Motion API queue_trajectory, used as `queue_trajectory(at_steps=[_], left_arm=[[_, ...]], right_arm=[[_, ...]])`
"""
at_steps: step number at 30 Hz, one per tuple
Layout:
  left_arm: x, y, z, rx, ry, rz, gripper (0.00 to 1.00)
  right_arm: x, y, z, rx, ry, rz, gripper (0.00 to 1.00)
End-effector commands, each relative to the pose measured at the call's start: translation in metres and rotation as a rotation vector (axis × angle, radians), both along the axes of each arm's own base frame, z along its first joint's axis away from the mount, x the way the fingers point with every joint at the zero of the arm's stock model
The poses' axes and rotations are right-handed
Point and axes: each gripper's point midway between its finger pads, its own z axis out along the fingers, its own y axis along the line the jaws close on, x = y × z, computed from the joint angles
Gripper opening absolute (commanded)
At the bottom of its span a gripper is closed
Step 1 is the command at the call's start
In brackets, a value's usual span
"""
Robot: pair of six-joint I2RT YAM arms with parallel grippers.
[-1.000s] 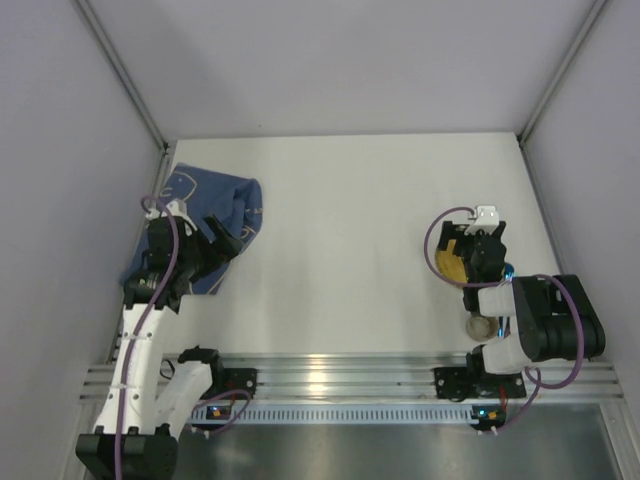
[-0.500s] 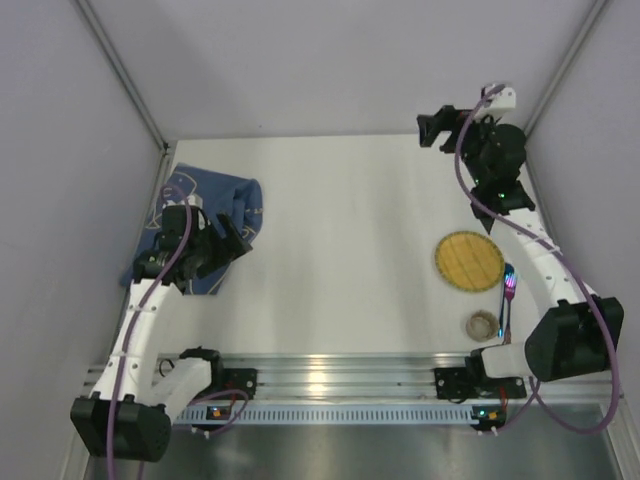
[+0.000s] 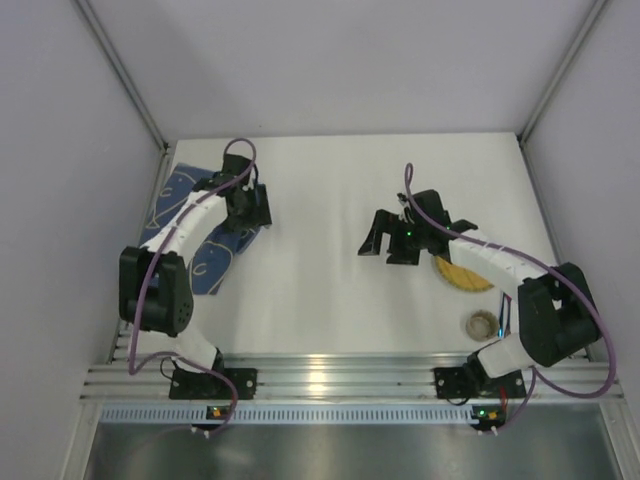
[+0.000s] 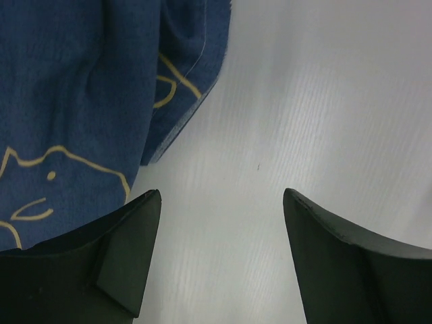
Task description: Set the dinner table for one person
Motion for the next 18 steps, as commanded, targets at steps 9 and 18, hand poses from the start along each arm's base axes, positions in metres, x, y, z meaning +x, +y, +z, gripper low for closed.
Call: queue_trajectory(at_steps=[9,18], left_arm=[[0.059,-0.009,-0.052,0.153,0.060,-0.063,0.70],[0.069,-0.002,-0.073,0.178,0.099,-0.002,0.67]], right_arm=[[0.004,-0.033,0.049,-0.149,-0.121,0.062,1.00],[0.007,-0.031,0.037,-0.139,-0.072,0.099,1.00]])
